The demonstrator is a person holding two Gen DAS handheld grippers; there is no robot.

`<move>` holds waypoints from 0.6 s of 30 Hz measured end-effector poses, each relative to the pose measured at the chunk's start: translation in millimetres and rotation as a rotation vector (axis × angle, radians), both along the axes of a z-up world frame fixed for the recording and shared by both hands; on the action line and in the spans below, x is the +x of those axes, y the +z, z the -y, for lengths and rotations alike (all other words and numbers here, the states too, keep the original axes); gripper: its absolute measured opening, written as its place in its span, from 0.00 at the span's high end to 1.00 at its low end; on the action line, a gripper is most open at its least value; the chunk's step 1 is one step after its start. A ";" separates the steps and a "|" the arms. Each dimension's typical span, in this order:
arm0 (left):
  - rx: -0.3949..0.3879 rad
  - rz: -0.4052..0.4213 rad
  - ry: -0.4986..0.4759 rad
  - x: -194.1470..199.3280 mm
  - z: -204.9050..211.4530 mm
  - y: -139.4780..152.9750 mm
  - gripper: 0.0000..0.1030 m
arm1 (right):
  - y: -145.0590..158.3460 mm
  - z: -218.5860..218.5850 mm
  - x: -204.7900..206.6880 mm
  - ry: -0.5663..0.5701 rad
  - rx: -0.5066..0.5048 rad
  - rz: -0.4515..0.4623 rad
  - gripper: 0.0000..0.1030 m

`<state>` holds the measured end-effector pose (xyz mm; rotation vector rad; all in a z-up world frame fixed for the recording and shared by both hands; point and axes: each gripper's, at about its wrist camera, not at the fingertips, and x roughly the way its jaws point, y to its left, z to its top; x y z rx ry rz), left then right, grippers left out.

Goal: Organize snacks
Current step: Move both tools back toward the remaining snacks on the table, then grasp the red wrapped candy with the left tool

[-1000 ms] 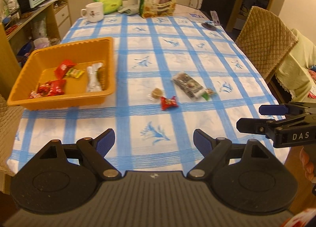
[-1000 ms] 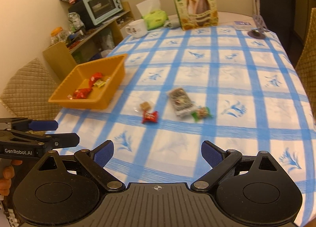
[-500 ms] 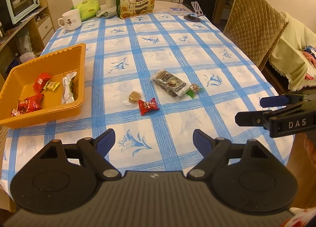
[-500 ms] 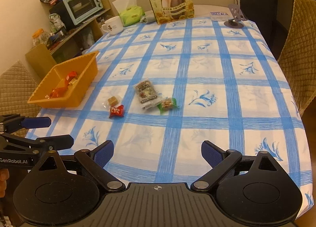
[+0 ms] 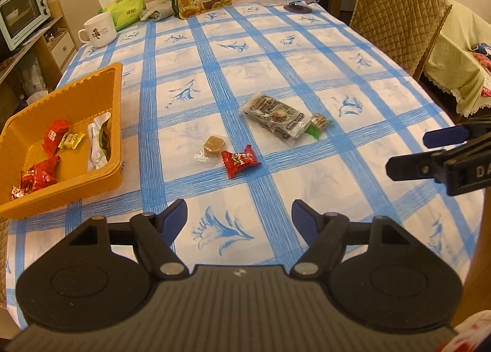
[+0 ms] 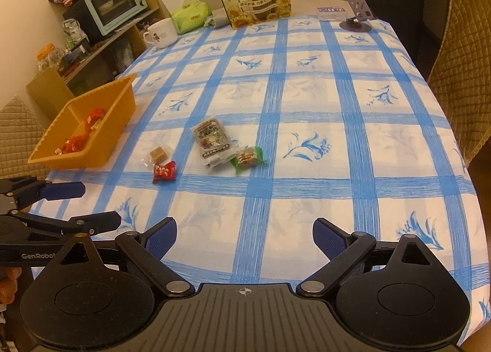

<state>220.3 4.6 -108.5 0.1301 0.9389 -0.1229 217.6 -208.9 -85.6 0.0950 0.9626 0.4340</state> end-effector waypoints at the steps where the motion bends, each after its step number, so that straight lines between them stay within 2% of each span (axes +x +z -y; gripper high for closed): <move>1: 0.001 -0.002 -0.001 2.8 -0.7 -2.3 0.32 | -1.0 0.0 1.2 -0.003 -0.001 -0.002 0.08; 9: 0.053 0.003 -0.039 30.0 -1.4 -20.5 0.40 | -10.2 1.1 10.9 -0.032 -0.015 -0.023 0.08; 14: 0.086 0.003 -0.074 46.0 1.9 -33.6 0.51 | -15.5 3.1 15.4 -0.051 -0.016 -0.038 0.08; 18: 0.124 0.014 -0.109 54.4 6.4 -41.0 0.55 | -17.9 4.0 17.2 -0.066 -0.017 -0.048 0.08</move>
